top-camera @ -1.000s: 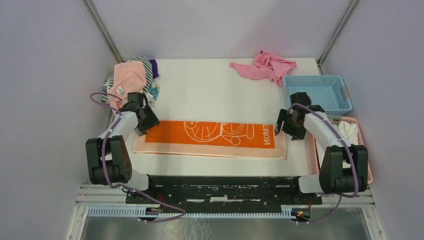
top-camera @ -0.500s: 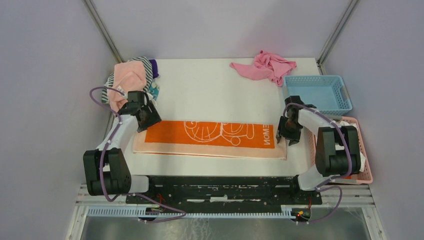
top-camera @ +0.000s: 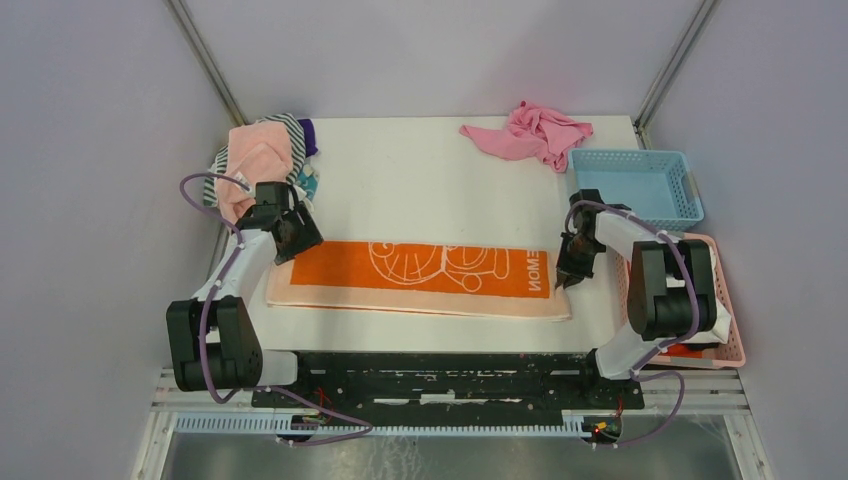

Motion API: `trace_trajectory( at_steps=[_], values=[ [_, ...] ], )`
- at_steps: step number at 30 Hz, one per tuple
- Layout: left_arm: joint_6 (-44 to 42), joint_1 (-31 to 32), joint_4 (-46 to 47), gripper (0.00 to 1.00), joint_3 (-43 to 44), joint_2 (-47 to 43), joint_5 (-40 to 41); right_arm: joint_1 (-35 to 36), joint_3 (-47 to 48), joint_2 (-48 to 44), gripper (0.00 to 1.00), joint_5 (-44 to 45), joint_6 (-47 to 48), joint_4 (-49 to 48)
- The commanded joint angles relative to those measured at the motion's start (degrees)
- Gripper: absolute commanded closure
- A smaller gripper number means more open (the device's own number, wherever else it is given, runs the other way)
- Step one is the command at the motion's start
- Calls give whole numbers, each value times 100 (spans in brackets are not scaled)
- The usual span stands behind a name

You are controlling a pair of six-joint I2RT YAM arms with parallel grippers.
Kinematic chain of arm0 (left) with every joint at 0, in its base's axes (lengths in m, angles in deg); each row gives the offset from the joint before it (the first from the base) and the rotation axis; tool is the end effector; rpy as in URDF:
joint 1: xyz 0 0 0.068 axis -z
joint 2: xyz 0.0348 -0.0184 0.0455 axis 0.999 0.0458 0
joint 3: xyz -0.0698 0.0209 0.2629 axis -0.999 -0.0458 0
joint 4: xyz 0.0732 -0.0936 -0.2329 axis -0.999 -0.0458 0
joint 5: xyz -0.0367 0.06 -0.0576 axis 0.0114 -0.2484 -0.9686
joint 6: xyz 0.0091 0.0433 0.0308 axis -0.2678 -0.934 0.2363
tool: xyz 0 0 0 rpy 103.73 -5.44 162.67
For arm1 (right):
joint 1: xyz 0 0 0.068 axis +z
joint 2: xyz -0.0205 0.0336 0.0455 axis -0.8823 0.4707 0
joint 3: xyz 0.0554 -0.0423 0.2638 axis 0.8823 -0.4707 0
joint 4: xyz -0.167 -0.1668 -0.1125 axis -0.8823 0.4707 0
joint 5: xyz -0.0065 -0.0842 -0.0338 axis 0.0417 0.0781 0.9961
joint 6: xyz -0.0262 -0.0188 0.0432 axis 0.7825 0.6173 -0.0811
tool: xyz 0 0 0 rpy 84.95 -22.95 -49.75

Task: Roll the towels
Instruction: Fold the towel at the center of the board.

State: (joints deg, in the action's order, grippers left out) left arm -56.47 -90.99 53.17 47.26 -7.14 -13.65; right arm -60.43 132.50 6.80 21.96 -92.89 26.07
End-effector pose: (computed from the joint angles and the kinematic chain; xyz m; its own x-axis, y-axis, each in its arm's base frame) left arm 0.2664 0.0197 0.2216 -0.7360 -0.4429 -0.5120 -0.4311 0.8898 -0.1499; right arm 0.2718 0.0081 0.1498 -0.9226 0.3809 -0.0612 0.3777 0.9241 0.0576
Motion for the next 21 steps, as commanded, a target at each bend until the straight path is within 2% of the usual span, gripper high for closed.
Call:
trace_trajectory(
  at_steps=[1,3,10,16,21],
  values=[
    [-228,12,79,26,151,-216,0,35,-182,186,93,361,-70,-13],
    [-220,13,86,26,143,-236,-36,44,2,-166,99,692,-73,289],
    [-202,35,143,25,110,-301,-235,52,979,-1494,99,2212,-16,1513],
    [-176,283,177,24,55,-144,-560,52,1911,-1469,100,3959,-219,2270],
    [-65,706,164,24,51,115,-913,97,2278,-1365,99,4622,-323,2411]
  ],
)
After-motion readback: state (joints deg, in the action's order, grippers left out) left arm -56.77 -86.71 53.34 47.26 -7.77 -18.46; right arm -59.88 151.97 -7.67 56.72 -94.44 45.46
